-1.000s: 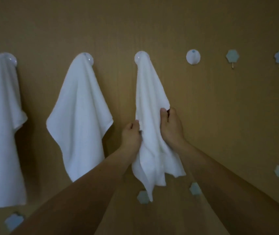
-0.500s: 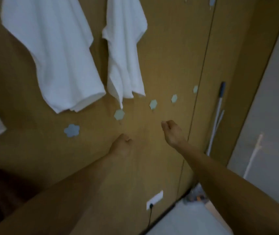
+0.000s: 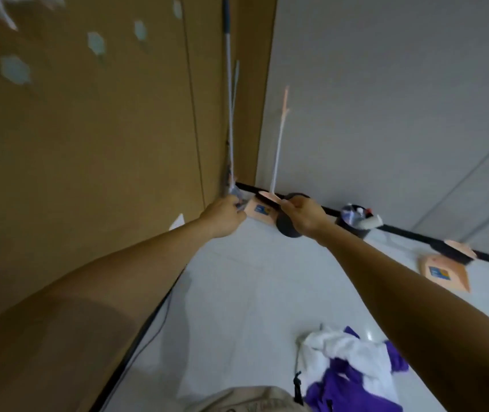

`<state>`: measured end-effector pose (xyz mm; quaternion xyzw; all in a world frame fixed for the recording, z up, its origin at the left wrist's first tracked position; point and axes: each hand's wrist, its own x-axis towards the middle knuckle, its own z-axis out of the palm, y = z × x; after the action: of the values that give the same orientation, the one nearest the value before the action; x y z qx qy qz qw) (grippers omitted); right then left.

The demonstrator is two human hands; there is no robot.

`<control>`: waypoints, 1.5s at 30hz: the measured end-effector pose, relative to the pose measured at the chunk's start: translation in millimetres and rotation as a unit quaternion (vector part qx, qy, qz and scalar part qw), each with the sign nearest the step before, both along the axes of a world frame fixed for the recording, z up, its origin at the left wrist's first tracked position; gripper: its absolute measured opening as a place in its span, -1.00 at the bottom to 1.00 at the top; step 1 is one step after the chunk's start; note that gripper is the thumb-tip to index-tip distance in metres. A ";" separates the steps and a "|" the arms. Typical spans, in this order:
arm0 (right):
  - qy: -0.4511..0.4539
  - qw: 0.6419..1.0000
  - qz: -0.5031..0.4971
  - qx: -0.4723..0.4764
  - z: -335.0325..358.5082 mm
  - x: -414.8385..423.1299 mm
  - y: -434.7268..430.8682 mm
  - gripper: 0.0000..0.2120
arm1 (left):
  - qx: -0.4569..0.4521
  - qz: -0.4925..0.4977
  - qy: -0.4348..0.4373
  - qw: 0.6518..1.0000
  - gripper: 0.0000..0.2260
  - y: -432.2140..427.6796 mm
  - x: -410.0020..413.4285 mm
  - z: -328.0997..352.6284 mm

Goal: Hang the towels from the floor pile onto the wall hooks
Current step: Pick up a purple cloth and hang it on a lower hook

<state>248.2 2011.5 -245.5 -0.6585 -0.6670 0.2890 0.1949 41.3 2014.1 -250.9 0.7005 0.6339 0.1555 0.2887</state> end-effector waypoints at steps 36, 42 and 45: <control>0.077 0.898 -0.287 -0.325 -399.4 349.5 -223.4 -0.74 | -0.361 -0.224 0.124 0.897 -0.63 -108.8 395.2 -410.2; 0.058 0.883 -0.233 -0.403 -612.5 334.0 -244.8 -0.67 | -0.371 -0.199 0.156 0.894 -0.65 -130.6 403.5 -594.1; 0.053 0.864 -0.257 -0.429 -704.6 322.5 -261.2 -0.66 | -0.369 -0.202 0.162 0.892 -0.66 -148.0 400.8 -677.1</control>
<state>570.7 1750.2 -950.1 -0.8089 -0.2726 0.5209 -0.0045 442.1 1866.1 -928.0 0.6718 0.5284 -0.2674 0.4449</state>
